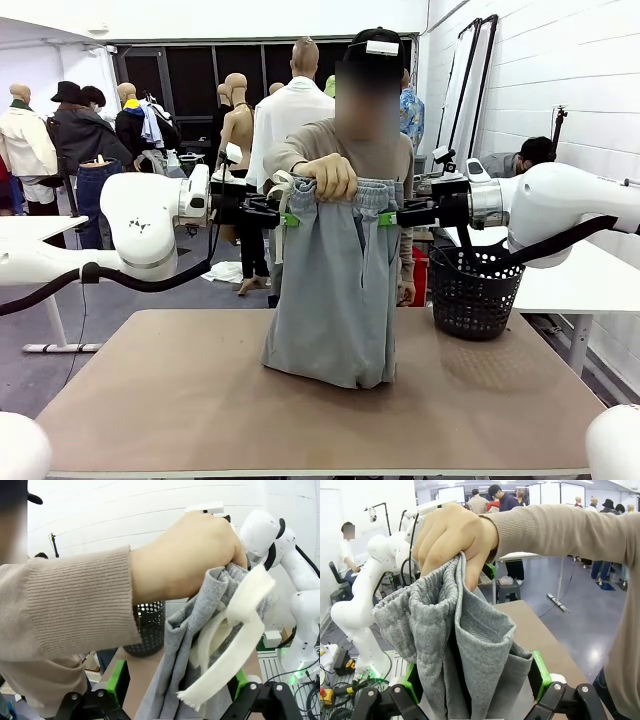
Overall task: Fold the training pants.
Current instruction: Release the ends of the Training pants and then grab the overlapped ends.
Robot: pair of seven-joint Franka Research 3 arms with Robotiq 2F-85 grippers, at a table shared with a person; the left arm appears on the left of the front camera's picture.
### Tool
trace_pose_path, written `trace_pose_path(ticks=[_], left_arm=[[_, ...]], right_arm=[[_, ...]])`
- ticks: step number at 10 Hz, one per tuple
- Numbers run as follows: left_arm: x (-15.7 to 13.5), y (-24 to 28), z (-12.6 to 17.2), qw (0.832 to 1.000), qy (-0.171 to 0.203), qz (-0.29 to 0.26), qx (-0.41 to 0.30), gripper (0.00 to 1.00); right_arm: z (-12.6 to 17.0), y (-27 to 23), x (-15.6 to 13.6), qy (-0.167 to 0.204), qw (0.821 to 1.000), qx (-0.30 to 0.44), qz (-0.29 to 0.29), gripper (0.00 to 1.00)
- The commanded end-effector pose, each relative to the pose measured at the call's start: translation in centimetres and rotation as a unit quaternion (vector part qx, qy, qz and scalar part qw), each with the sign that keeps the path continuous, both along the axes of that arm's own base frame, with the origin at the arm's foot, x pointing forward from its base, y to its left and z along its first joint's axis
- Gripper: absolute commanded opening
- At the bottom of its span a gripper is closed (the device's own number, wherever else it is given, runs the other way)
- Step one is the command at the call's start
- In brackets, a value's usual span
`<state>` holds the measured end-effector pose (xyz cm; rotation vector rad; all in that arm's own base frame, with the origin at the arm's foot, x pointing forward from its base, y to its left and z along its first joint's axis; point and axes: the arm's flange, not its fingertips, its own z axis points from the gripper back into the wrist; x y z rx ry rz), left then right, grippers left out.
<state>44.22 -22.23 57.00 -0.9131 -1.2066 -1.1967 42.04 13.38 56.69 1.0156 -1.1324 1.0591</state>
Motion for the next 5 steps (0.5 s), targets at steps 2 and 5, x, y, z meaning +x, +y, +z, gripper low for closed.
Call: trace_pose_path(ticks=[2, 5], left_arm=[[0.76, -0.43, 0.10, 1.000, 0.007, -0.002, 0.006, 1.00], [0.85, -0.54, 0.18, 1.000, 0.004, -0.003, 0.000, 0.41]], right_arm=[[-0.13, 0.91, 1.00, 0.013, 1.000, -0.004, 0.009, 1.00], [0.01, 0.54, 1.09, 0.006, 1.000, -0.005, 0.008, 0.44]])
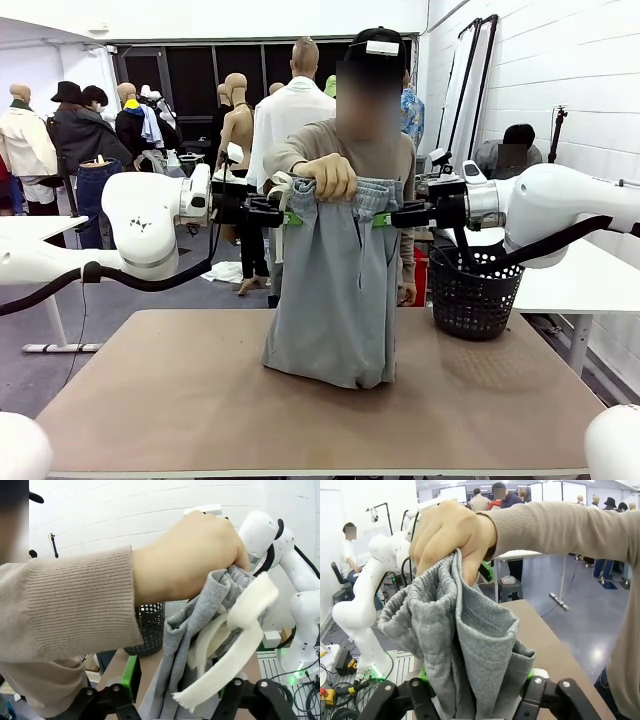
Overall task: Fold the training pants.
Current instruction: Release the ends of the Training pants and then grab the overlapped ends.
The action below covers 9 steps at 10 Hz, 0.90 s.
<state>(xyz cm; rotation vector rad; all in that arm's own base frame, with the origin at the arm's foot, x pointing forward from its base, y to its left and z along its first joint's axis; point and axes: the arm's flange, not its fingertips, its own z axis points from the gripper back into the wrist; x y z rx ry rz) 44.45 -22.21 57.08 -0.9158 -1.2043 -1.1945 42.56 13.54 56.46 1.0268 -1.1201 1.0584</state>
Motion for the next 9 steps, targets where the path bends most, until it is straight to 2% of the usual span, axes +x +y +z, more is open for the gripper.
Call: trace_pose_path(ticks=[1, 2, 3, 9], left_arm=[[0.65, -0.50, 0.10, 1.000, 0.001, -0.005, 0.000, 0.21], [0.61, -0.49, 0.08, 1.000, 0.002, -0.006, 0.000, 0.01], [0.63, -0.58, -0.02, 1.000, 0.008, -0.009, -0.002, 0.00], [0.52, -0.79, -0.09, 1.000, 0.012, -0.027, -0.001, 0.00]], right_arm=[[0.32, 0.21, 0.73, 0.000, 1.000, -0.001, 0.003, 0.24], [0.32, 0.13, 0.73, 0.002, 1.000, 0.000, 0.002, 0.04], [0.27, 0.12, 0.75, 0.004, 1.000, 0.001, 0.002, 0.00], [0.17, 0.22, 1.18, 0.010, 1.000, 0.000, 0.020, 0.00]])
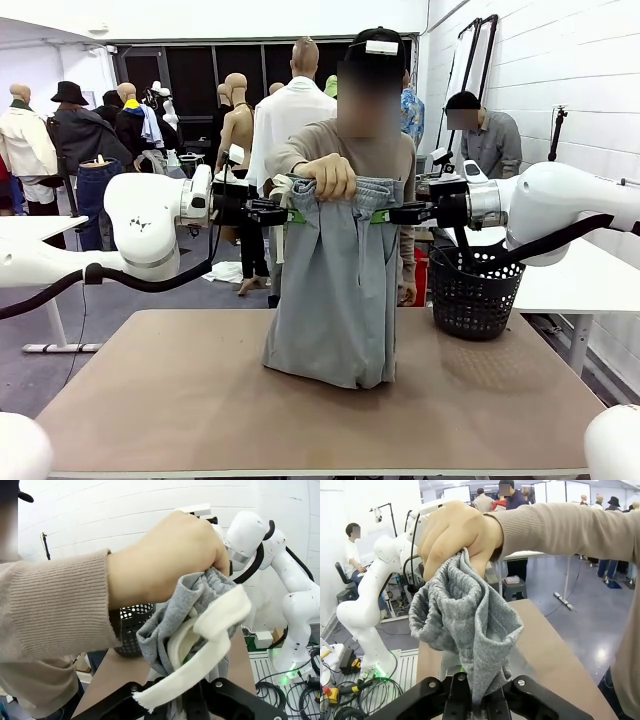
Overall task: Fold the training pants.
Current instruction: Release the ends of the Training pants and then grab the overlapped ends.
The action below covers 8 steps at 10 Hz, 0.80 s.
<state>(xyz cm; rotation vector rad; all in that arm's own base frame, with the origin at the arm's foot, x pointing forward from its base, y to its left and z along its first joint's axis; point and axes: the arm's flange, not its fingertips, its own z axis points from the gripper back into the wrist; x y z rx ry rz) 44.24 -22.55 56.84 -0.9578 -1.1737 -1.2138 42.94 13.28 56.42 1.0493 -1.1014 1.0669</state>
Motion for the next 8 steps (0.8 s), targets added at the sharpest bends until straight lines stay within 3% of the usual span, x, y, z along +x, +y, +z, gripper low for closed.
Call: trace_pose_path(ticks=[1, 5, 8], left_arm=[[0.71, -0.41, 0.14, 1.000, -0.001, -0.005, 0.002, 0.00], [0.71, -0.39, 0.10, 1.000, -0.014, 0.006, 0.006, 0.00], [0.13, 0.05, 0.06, 1.000, -0.001, -0.002, 0.003, 0.00]], right_arm=[[0.19, 0.52, 0.87, 0.001, 1.000, -0.004, 0.010, 0.00], [0.12, 0.55, 1.02, -0.003, 1.000, -0.017, 0.008, 0.00], [0.14, 0.00, 0.19, 0.000, 1.000, -0.003, 0.006, 0.00]])
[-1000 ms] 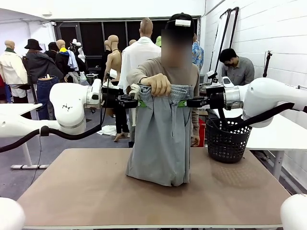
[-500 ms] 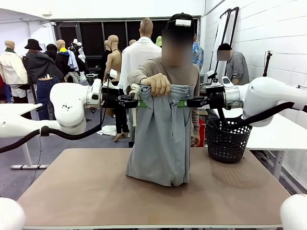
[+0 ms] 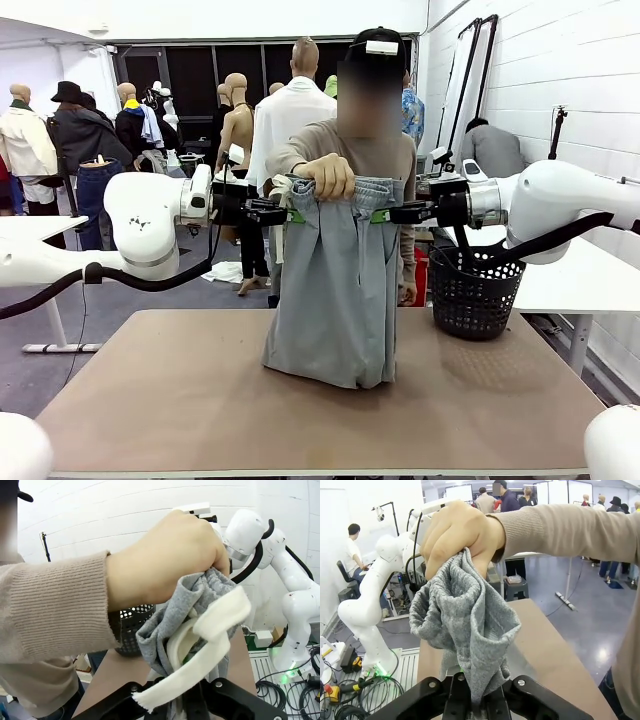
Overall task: Fold the training pants.
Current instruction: Release the ends of the Training pants and then grab the overlapped ends, then fold the Training pants in half.
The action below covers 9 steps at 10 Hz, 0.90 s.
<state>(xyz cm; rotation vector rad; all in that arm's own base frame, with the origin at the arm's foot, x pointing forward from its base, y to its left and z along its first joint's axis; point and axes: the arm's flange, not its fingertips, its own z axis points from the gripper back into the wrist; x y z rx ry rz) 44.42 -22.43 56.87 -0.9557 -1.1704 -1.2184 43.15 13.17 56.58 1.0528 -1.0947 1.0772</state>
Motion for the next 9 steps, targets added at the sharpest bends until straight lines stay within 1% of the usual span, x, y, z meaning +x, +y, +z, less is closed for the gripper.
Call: trace_pose_path(ticks=[1, 9], left_arm=[[-0.05, -0.06, 0.04, 1.000, -0.001, -0.001, 0.000, 0.00], [-0.05, -0.06, 0.04, 1.000, -0.001, -0.001, 0.000, 0.00]], right_arm=[[-0.03, 0.11, -0.03, 0.000, 1.000, -0.001, 0.001, 0.00], [-0.03, 0.11, -0.03, 0.000, 1.000, -0.001, 0.001, 0.00]])
